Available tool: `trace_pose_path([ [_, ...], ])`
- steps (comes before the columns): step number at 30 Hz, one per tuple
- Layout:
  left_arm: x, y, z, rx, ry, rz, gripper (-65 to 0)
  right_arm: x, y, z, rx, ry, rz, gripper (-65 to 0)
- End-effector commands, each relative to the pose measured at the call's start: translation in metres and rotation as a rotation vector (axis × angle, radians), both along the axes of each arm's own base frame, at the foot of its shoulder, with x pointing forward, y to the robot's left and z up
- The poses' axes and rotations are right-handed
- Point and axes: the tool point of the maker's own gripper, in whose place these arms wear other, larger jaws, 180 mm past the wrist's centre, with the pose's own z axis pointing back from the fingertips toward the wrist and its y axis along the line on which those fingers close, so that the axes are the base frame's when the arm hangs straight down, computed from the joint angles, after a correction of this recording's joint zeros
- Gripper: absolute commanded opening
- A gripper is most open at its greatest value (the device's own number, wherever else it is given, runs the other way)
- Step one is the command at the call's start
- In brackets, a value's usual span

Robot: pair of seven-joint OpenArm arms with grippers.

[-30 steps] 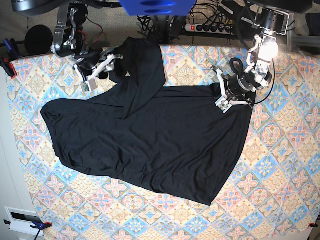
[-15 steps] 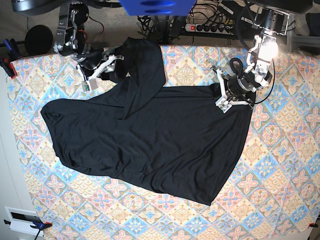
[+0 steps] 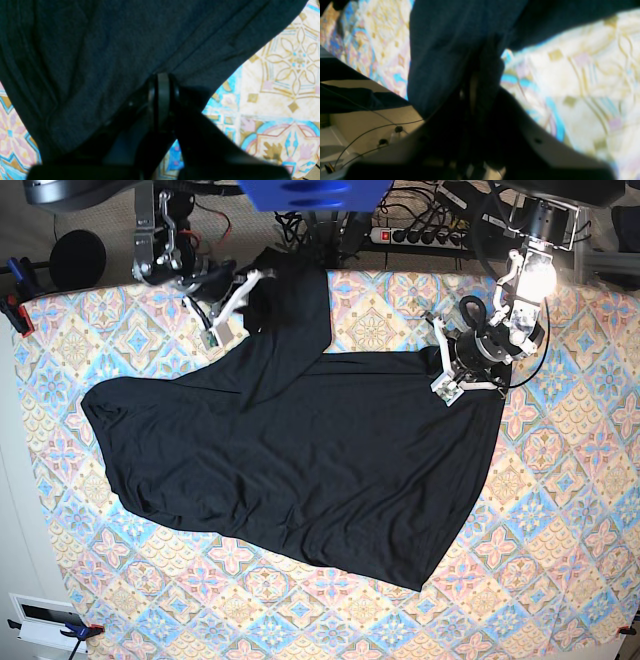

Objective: Layout the t-shirt on the table in an organized manner, then fold the t-shirt properly
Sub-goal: 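Release and move the right gripper to the sleeve near the collar, then grasp the sleeve with the right gripper and carry it toward the left gripper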

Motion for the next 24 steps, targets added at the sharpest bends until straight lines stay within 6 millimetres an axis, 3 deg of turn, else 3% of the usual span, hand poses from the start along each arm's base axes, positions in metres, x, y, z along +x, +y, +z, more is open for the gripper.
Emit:
trace_pose_path([
  [1, -0.038, 0.024, -0.029, 0.155, 0.161, -0.025, -65.0, 0.004, 0.001, 0.010, 0.006, -0.033, 0.005, -65.0],
  [8, -0.038, 0.024, -0.029, 0.155, 0.161, -0.025, -65.0, -0.006, 0.008, 0.033, 0.010, -0.077, 0.031, -65.0],
  [13, -0.038, 0.022, -0.029, 0.152, 0.161, -0.024, -65.0, -0.034, 0.009, 0.028, -0.004, 0.007, 0.066, -65.0],
  [19, -0.039, 0.022, -0.029, 0.153, 0.163, -0.026, -65.0, -0.020, 0.053, 0.050, 0.118, -0.051, 0.152, -65.0],
  [24, -0.039, 0.022, -0.030, 0.153, 0.164, -0.024, -65.0, 0.004, 0.058, 0.062, 0.122, -0.120, 0.173, -65.0],
])
